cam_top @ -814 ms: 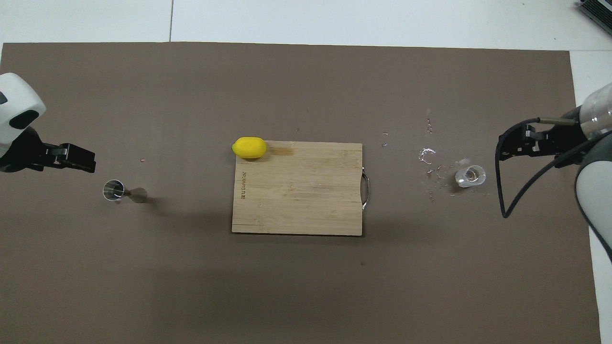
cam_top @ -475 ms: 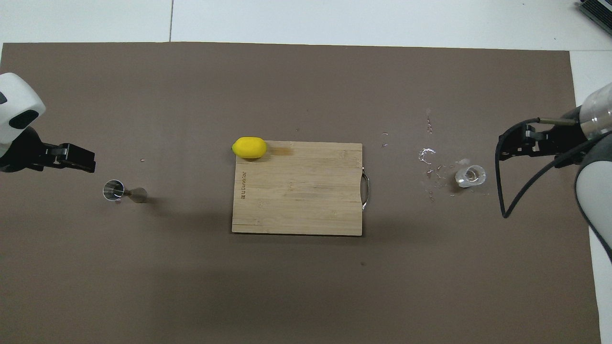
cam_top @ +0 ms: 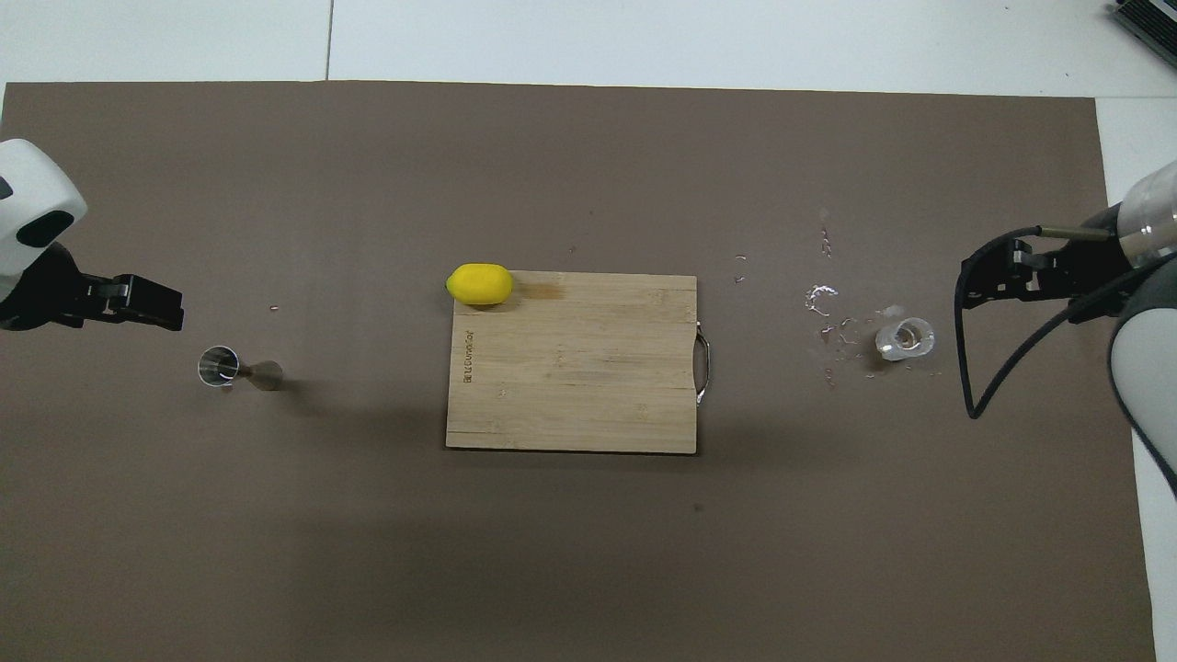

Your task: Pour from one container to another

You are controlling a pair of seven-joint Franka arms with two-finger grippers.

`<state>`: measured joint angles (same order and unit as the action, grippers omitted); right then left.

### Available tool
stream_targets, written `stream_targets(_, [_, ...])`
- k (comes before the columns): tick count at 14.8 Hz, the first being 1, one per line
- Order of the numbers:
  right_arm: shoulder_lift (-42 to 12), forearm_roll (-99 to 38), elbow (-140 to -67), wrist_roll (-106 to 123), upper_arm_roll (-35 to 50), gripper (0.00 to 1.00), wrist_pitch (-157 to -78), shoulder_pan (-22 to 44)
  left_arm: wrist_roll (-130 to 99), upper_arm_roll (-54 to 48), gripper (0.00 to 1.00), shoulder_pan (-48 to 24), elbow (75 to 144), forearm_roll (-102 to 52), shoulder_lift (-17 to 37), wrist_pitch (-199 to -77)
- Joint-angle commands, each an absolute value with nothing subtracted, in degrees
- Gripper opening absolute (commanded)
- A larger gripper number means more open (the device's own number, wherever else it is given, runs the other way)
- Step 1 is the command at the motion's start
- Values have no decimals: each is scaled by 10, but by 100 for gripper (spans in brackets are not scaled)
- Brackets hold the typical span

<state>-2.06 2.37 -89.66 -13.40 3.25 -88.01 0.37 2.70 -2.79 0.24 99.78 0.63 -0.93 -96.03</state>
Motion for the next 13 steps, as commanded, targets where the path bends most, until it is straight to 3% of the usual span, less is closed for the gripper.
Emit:
stream_targets(1, [-23, 20, -893, -126, 35, 100, -876, -3, 21, -25, 100, 0, 998, 0, -12, -968])
stream_targets(13, [-23, 21, -894, -125, 35, 100, -876, -3, 25, -23, 100, 10, 1017, 0, -15, -1014])
